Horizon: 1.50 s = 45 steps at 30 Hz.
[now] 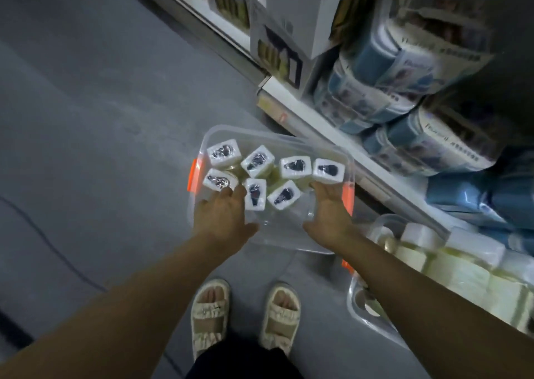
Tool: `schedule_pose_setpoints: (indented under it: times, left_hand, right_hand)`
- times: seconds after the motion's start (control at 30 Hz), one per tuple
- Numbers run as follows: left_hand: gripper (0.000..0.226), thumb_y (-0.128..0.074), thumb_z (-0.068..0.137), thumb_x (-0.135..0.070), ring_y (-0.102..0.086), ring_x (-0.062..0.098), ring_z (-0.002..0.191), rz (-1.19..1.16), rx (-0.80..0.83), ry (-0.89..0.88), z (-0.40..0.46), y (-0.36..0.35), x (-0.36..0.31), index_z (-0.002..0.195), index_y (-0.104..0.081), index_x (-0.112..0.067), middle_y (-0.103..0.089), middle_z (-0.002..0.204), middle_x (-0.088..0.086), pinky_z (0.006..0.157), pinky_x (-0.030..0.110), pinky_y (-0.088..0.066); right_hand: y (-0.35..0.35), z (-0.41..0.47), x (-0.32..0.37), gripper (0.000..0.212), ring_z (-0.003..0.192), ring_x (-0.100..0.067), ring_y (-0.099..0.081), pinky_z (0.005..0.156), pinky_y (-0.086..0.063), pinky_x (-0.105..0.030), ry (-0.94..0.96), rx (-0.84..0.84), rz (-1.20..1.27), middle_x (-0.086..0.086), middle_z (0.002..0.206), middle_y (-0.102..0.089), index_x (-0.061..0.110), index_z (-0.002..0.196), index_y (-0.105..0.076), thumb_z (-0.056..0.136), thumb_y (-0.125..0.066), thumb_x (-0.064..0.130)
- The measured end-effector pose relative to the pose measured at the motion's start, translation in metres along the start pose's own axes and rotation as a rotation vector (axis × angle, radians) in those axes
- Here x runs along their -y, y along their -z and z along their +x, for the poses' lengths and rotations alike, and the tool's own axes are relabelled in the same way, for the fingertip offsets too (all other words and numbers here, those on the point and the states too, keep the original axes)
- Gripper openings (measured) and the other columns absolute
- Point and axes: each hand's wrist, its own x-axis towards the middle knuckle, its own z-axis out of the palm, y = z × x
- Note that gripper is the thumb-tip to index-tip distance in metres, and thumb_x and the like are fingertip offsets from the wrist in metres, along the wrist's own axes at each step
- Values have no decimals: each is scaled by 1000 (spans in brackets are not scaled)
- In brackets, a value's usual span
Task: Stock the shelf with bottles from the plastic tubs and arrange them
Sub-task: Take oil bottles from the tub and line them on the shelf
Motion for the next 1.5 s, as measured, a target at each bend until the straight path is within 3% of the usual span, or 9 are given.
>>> schedule_pose_setpoints:
  times: [0.37, 0.53, 0.63, 0.83, 0.97, 1.17, 1.27, 1.33, 1.5]
  left_hand:
    - [69, -67, 80, -50, -48, 24, 119, -58, -103, -49, 67, -87, 27, 135, -38, -20, -50, 130, 3, 91, 37, -41]
    - [68, -68, 81, -46, -48, 25, 117, -84, -143, -73, 76, -105, 33, 135, -38, -19, -49, 129, 4, 86, 35, -40]
    - [66, -68, 82, -44, -47, 24, 117, -112, -158, -92, 78, -110, 34, 135, -38, -19, -48, 129, 4, 86, 34, -41]
    - [64, -72, 79, -39, -48, 26, 116, -133, -201, -120, 75, -105, 32, 132, -43, -16, -50, 127, 6, 84, 37, -42]
    - [61, -74, 77, -37, -47, 24, 115, -147, -161, -156, 68, -93, 22, 127, -45, -18, -50, 124, 4, 83, 34, -41]
    - [64, -76, 76, -35, -46, 23, 115, -168, -107, -207, 55, -63, 2, 129, -43, -19, -49, 126, 3, 86, 35, -41]
    - [73, -77, 75, -35, -45, 23, 119, -173, -82, -234, 46, -46, -7, 136, -39, -20, -47, 132, 4, 91, 35, -41]
    - [75, -78, 73, -38, -48, 23, 117, -177, -73, -237, 41, -35, -11, 135, -39, -20, -48, 130, 5, 92, 36, -42]
    - [77, -79, 72, -40, -51, 23, 114, -175, -79, -239, 27, -11, -17, 134, -38, -21, -48, 131, 3, 90, 37, -45]
  right_hand:
    - [-93, 92, -34, 94, 139, -30, -19, 111, -30, -38, 129, -87, -126, -10, 152, -16, 26, 147, -26, 70, -73, 1]
    - [-114, 109, -37, 70, 125, -32, -38, 89, -48, -42, 181, -191, -138, -11, 138, -33, 21, 131, -46, 69, -75, 5]
    - [-115, 112, -38, 61, 116, -31, -47, 73, -45, -36, 198, -243, -239, -10, 134, -37, 20, 125, -48, 71, -77, 13]
    - [-105, 98, -59, 48, 94, -33, -58, 63, -39, -31, 207, -350, -113, -10, 112, -55, 11, 104, -57, 64, -83, 14]
    - [-70, 77, -64, 50, 87, -26, -58, 72, -48, -37, 144, -371, 97, -6, 98, -61, 12, 103, -59, 62, -85, 24]
    - [19, 46, -55, 37, 64, 2, -47, 54, -34, -3, 119, -220, 292, 15, 71, -50, 26, 80, -52, 65, -85, 25]
    - [59, 36, -44, 34, 61, 3, -46, 56, -35, -6, 131, -125, 351, 6, 73, -50, 14, 79, -56, 63, -86, 17]
    - [79, 29, -37, 43, 79, -9, -53, 72, -44, -17, 147, -83, 377, -9, 86, -57, 2, 91, -59, 61, -85, 18]
    - [109, 14, -8, 62, 99, -31, -61, 94, -49, -48, 104, -93, 387, -15, 101, -65, 7, 91, -64, 46, -82, 47]
